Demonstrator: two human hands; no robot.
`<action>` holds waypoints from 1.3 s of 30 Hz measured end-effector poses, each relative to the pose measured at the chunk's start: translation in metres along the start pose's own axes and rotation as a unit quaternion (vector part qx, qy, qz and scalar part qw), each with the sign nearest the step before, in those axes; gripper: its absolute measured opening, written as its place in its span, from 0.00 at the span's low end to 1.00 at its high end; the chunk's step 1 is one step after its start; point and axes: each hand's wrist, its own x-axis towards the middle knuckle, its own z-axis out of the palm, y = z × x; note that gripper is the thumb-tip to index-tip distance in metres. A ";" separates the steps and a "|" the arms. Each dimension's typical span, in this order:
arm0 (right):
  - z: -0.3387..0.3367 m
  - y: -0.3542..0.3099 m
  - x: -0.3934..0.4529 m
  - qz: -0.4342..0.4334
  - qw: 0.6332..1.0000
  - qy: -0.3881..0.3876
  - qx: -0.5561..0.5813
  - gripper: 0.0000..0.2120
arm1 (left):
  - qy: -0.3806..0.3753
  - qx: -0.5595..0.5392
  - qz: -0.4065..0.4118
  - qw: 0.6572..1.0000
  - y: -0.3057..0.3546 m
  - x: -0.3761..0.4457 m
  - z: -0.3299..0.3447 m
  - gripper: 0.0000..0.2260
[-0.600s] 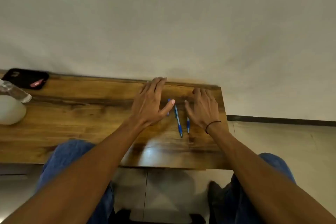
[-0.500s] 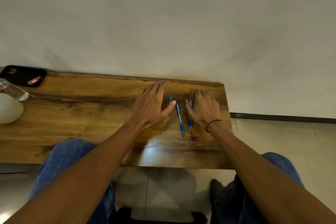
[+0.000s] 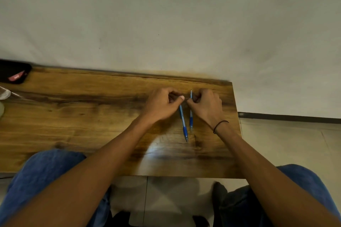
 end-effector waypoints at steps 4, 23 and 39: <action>-0.004 -0.008 0.001 -0.032 0.994 0.014 0.101 0.10 | -0.063 -0.167 -0.063 0.982 0.009 0.010 0.004 0.12; -0.014 -0.013 0.020 0.025 0.907 -0.059 0.415 0.11 | 0.003 -0.071 0.031 0.997 0.006 0.020 -0.005 0.12; -0.008 0.018 0.041 -0.104 0.987 0.072 0.103 0.03 | 0.067 -0.043 -0.027 0.996 -0.009 0.022 -0.004 0.08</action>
